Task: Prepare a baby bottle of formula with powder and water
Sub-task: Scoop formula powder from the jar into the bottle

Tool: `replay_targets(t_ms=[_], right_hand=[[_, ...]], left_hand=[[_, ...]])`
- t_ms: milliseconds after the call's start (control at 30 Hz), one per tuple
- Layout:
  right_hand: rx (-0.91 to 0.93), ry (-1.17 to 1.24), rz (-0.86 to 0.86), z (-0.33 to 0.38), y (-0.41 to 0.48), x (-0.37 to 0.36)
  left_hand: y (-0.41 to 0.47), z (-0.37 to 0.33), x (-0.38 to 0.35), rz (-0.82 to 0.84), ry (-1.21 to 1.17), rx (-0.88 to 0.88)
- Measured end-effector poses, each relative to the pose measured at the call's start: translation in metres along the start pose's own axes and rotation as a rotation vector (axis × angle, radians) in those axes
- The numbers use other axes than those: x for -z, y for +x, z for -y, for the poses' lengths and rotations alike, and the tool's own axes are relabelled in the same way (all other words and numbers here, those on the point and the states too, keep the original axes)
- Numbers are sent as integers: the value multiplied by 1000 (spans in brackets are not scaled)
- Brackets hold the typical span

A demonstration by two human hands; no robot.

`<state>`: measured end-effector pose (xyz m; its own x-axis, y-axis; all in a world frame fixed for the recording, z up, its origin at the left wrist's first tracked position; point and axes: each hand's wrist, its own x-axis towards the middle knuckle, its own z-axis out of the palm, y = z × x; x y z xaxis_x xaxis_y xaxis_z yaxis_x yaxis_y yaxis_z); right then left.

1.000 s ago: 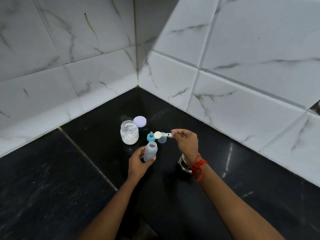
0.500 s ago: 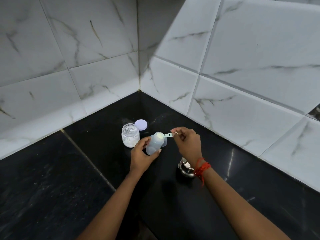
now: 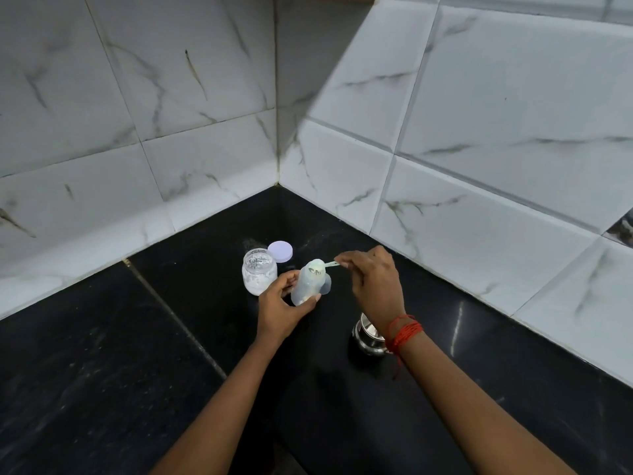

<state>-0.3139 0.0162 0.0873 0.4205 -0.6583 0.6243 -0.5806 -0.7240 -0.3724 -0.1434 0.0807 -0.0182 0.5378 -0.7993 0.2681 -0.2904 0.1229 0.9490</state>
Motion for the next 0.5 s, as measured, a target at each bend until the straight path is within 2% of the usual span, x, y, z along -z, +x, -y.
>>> replay_targets(t_ms=[133,200,333,500], right_hand=[[22,-17,24,0,5,0],[-23,0,32,2,4,0],[32,-36,209,2,7,4],[102,-175,109,4,6,3]], left_hand=[[1,-5,0,-2,5,-6],[2,-8,1,-8,-2,-12],[2,-7,1,-11,10,-18],[1,-4,1,-3,6,-22]])
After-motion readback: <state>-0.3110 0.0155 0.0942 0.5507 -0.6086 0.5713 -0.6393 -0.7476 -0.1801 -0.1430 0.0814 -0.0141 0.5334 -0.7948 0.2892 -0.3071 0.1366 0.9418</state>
